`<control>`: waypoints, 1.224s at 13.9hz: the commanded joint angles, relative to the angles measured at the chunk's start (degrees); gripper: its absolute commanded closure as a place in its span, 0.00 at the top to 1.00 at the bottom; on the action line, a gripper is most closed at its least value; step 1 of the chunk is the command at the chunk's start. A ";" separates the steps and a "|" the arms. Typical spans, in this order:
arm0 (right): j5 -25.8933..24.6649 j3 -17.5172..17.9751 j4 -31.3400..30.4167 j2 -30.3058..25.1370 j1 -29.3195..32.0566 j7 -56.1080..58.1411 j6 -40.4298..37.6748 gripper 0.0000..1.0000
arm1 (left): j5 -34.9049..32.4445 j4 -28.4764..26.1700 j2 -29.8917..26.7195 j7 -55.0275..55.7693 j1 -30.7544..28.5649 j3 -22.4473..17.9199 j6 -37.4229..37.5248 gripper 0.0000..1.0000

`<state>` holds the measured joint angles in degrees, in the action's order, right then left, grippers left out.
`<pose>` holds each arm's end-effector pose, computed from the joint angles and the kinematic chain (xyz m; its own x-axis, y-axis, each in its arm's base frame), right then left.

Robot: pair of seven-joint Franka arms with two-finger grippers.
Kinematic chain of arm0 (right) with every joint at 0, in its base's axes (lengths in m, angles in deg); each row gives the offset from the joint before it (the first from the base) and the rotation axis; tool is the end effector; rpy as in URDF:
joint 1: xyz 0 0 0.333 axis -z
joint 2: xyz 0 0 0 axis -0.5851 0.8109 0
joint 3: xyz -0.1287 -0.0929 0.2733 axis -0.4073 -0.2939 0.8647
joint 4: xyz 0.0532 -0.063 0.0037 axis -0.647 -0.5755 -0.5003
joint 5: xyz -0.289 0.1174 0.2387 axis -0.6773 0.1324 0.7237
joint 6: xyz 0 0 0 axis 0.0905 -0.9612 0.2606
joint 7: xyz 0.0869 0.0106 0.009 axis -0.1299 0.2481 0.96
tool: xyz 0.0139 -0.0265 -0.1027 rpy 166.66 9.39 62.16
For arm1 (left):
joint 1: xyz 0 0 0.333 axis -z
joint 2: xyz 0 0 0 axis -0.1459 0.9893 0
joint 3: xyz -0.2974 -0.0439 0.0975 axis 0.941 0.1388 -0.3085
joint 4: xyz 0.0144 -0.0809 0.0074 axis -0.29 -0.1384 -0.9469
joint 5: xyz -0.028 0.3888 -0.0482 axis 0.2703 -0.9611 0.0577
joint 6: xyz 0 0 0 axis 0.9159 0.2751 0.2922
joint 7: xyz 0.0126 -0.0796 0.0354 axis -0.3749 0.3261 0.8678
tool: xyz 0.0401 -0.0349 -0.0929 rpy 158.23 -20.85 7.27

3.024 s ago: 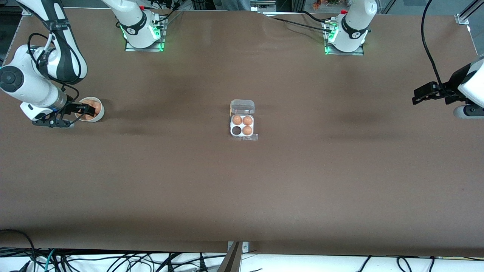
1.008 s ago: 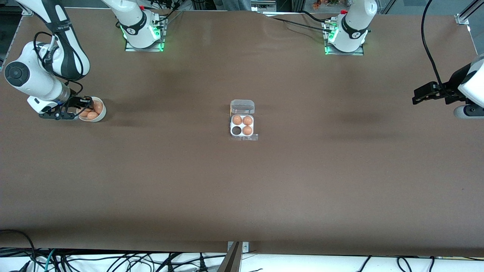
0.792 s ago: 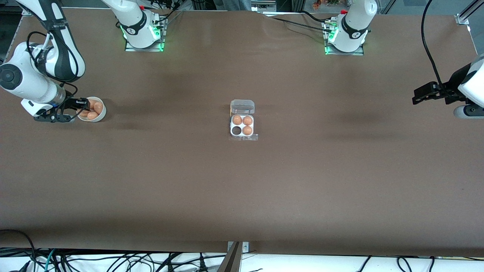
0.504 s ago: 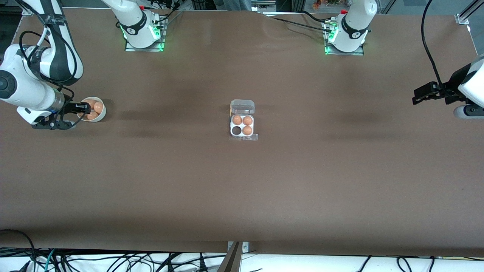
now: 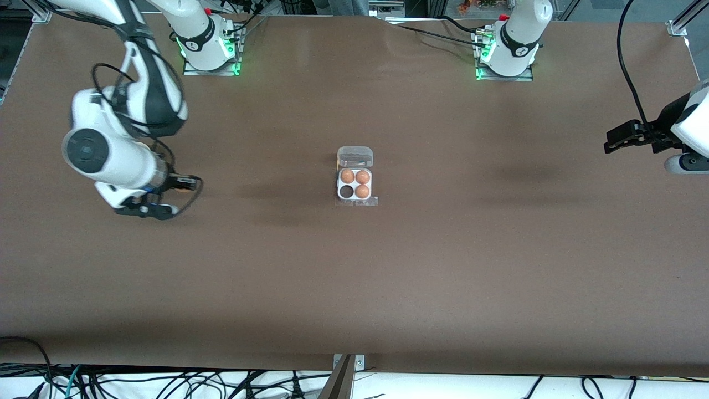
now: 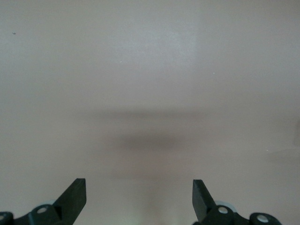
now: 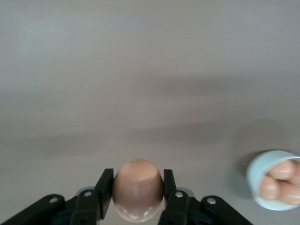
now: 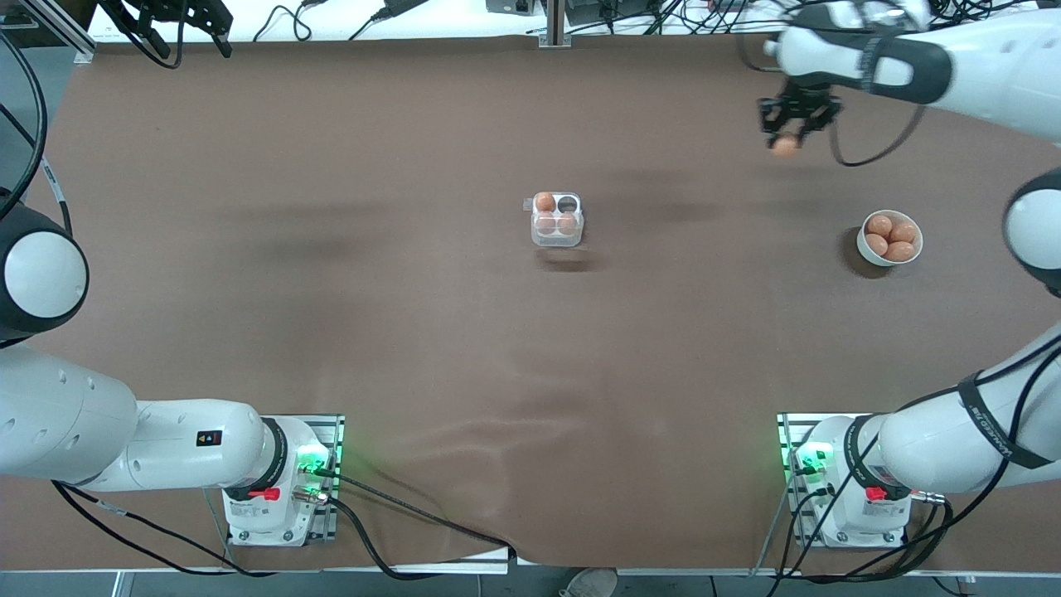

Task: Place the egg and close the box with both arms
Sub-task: 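Carry the egg with the right gripper to the clear egg box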

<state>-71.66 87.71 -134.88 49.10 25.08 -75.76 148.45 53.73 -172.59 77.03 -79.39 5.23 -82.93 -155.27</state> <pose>0.5982 0.1383 0.3414 0.9843 -0.0725 -0.1611 -0.0595 -0.9947 0.0844 0.5724 0.0174 0.5828 0.9920 0.0423 -0.1192 0.0410 -0.9991 -0.0133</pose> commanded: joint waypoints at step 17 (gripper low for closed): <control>4.42 -0.13 29.00 26.05 -28.98 -39.67 6.36 0.32 | 0.70 1.59 0.54 -0.61 -0.44 0.20 1.14 1.00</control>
<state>-68.14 88.00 -107.95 74.20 -2.74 -114.73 155.17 53.73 -172.57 77.03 -79.39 5.23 -82.92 -155.25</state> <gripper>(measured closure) 0.529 0.000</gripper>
